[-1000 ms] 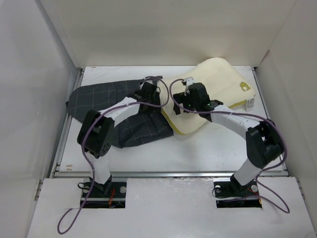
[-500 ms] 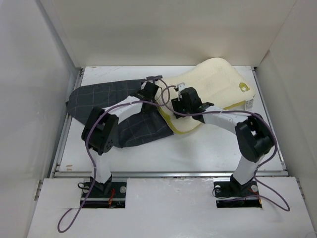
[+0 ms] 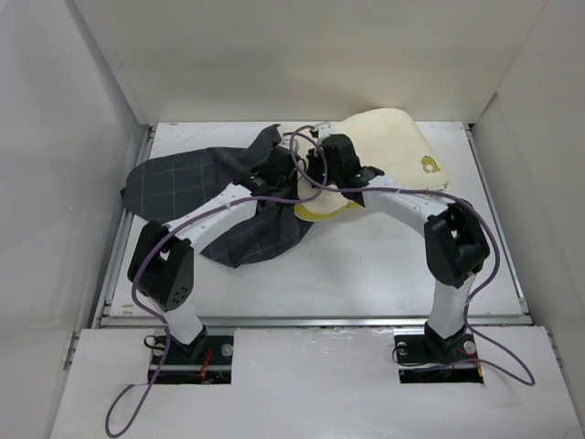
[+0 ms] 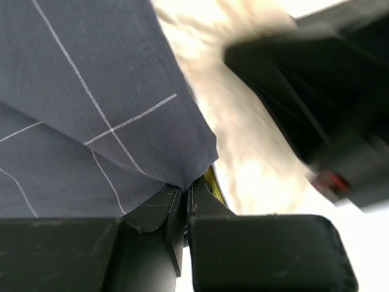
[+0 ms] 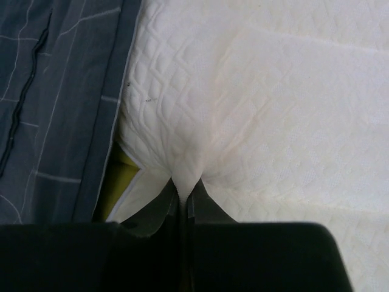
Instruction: Put the pillow into the pillowcase
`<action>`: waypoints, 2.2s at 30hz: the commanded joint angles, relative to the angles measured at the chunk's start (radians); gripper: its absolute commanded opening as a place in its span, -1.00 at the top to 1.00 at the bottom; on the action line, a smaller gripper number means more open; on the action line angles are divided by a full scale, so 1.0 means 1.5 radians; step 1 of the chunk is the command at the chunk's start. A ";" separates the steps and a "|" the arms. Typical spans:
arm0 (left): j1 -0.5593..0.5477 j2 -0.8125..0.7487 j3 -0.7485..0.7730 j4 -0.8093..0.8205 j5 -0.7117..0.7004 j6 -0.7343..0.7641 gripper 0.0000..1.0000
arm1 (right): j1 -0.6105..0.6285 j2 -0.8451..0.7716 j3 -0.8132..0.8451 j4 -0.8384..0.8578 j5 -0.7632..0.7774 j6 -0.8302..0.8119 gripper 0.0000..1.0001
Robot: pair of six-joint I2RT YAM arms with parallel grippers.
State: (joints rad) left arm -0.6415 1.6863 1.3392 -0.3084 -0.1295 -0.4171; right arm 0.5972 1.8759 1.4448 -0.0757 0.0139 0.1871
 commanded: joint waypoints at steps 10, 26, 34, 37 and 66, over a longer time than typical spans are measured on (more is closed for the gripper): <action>-0.046 -0.106 -0.016 -0.065 0.069 0.045 1.00 | 0.010 0.101 0.128 0.131 0.061 0.157 1.00; -0.046 -0.032 -0.005 -0.074 0.083 0.009 1.00 | 0.016 0.085 0.186 0.108 0.114 0.339 1.00; -0.046 -0.032 0.062 -0.065 0.086 0.003 0.50 | 0.056 0.099 0.039 0.194 0.025 0.368 1.00; -0.046 -0.041 0.105 -0.094 0.027 0.011 -0.65 | 0.056 0.067 -0.053 0.226 0.025 0.368 0.78; 0.232 0.305 0.507 -0.145 0.039 0.047 -0.85 | -0.089 0.106 0.122 0.130 -0.104 -0.050 -0.97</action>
State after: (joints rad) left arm -0.2867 2.2017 2.0506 -0.5735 -0.1329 -0.3759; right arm 0.4595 1.9877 1.5459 0.1448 -0.1383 0.2104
